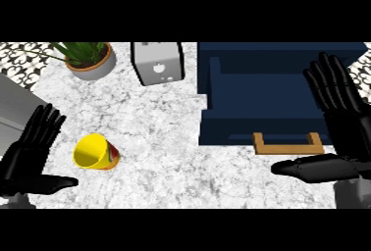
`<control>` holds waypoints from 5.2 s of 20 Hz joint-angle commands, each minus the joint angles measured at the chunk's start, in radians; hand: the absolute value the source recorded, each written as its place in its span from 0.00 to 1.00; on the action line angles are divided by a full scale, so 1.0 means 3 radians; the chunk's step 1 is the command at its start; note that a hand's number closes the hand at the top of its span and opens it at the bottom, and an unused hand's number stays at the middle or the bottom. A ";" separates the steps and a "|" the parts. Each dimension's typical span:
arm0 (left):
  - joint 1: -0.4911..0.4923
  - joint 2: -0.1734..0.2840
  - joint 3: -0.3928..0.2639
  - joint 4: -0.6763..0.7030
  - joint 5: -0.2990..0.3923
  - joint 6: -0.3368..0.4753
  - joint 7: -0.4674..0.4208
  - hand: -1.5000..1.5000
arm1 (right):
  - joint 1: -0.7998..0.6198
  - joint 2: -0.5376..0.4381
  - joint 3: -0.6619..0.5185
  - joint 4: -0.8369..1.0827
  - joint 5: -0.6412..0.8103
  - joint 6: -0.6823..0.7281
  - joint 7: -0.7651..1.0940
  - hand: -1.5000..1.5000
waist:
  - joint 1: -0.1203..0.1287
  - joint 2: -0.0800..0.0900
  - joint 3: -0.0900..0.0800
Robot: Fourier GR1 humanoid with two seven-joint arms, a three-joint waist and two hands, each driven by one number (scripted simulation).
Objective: Pick up the cup, place it into the drawer and close the drawer
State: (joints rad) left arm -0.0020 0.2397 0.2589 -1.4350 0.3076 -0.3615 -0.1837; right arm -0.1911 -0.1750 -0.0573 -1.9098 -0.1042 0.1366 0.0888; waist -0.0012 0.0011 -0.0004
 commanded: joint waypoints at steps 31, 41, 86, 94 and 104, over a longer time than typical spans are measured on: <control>-0.1372 0.0278 0.0172 0.4112 -0.1080 0.0068 -0.2816 0.00 | -0.0301 -0.0113 -0.0270 0.0290 -0.0127 0.0198 -0.0005 0.00 | -0.0074 0.0030 -0.0013; -0.1568 0.0155 0.0116 0.4163 -0.1143 0.0041 -0.2819 0.00 | -0.0389 -0.0122 -0.0207 0.0202 -0.0061 0.0153 0.0150 0.00 | -0.0079 0.0031 -0.0013; -0.2939 -0.0796 -0.0541 0.1895 -0.0659 0.1334 -0.1150 1.00 | -0.0382 -0.0185 -0.0383 0.0271 -0.0067 0.0122 0.0180 0.00 | 0.0015 -0.0030 0.0003; -0.3856 -0.0798 -0.0782 0.2210 -0.0588 0.1984 -0.0501 1.00 | -0.0193 -0.0123 -0.0322 0.0294 0.0012 0.0176 -0.0059 0.00 | -0.0070 0.0003 0.0003; -0.4464 -0.0799 -0.1204 0.3516 -0.0293 0.2366 -0.0280 1.00 | -0.0471 -0.0128 -0.0286 0.0369 -0.0054 0.0213 -0.0048 0.00 | -0.0298 0.0077 0.0007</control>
State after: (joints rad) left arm -1.2957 0.0003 -0.0686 -0.5023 0.1972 0.3145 -0.2761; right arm -0.3095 -0.2164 -0.1528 -1.7998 -0.1180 0.1975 0.0738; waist -0.0646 0.0150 0.0015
